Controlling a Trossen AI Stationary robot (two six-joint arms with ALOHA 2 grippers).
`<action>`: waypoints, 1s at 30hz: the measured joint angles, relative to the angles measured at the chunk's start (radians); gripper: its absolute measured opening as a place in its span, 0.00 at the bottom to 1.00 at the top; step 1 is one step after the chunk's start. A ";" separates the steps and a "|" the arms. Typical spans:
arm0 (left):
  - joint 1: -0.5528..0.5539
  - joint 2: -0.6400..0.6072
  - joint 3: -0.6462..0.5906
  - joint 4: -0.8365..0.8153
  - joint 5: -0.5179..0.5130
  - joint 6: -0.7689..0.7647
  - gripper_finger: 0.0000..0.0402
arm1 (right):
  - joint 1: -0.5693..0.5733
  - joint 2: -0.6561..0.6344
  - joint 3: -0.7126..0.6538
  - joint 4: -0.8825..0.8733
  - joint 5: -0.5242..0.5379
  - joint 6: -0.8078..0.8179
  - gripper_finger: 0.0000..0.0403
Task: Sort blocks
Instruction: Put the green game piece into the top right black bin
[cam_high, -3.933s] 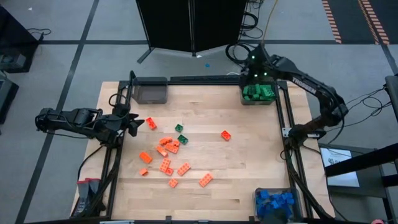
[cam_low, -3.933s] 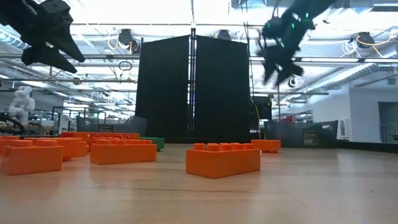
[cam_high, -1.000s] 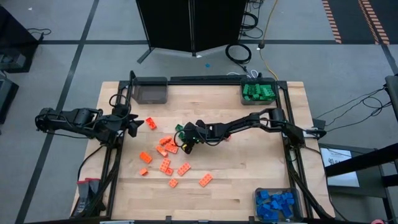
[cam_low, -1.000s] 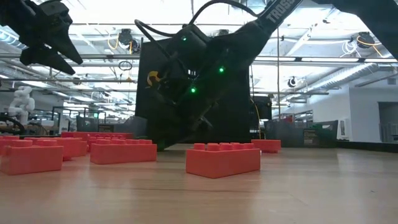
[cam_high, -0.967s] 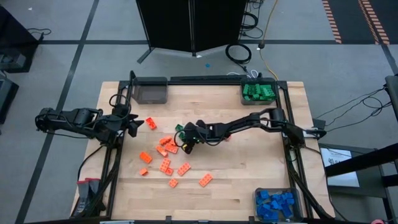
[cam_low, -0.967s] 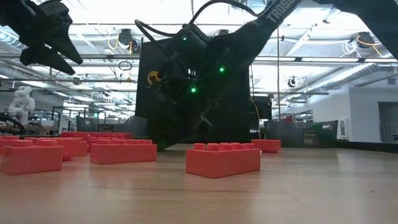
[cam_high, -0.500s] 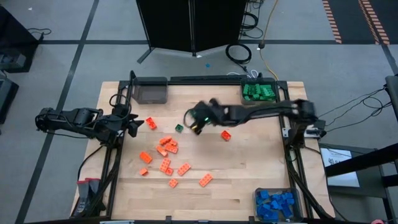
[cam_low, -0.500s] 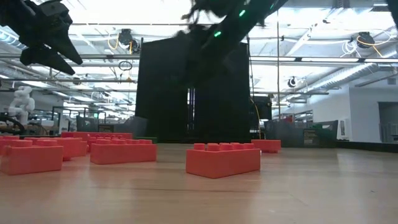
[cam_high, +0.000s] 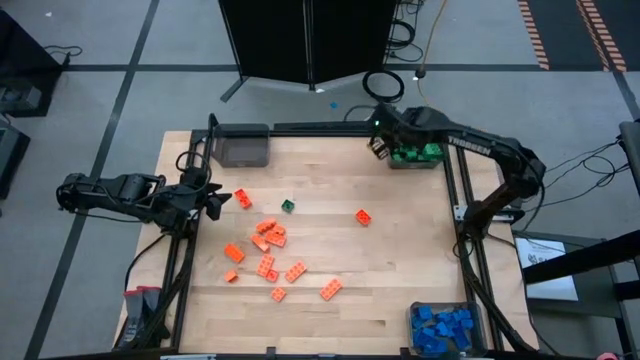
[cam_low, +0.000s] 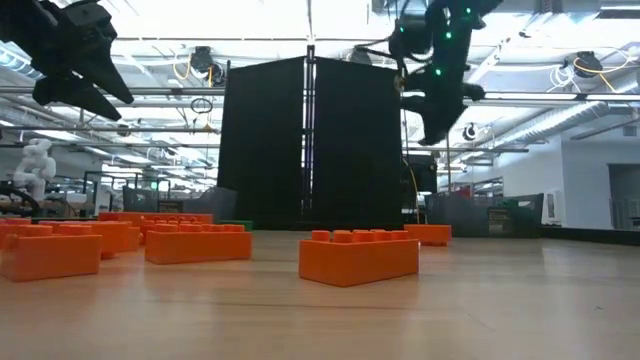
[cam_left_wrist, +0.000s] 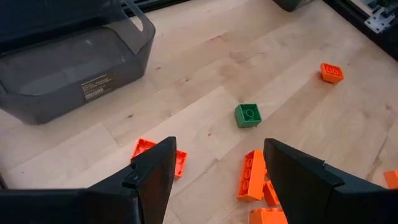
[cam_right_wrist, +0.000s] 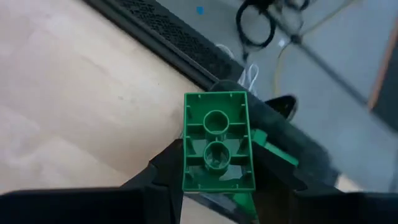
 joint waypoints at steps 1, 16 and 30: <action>0.000 0.000 0.000 0.000 0.000 -0.001 0.61 | -0.030 0.005 -0.003 0.009 -0.022 0.015 0.30; 0.000 0.000 0.000 0.000 0.002 -0.008 0.61 | -0.291 0.022 -0.220 0.183 -0.271 0.162 0.30; 0.000 0.000 0.000 0.000 0.005 -0.008 0.61 | -0.288 0.021 -0.243 0.242 -0.299 0.173 0.45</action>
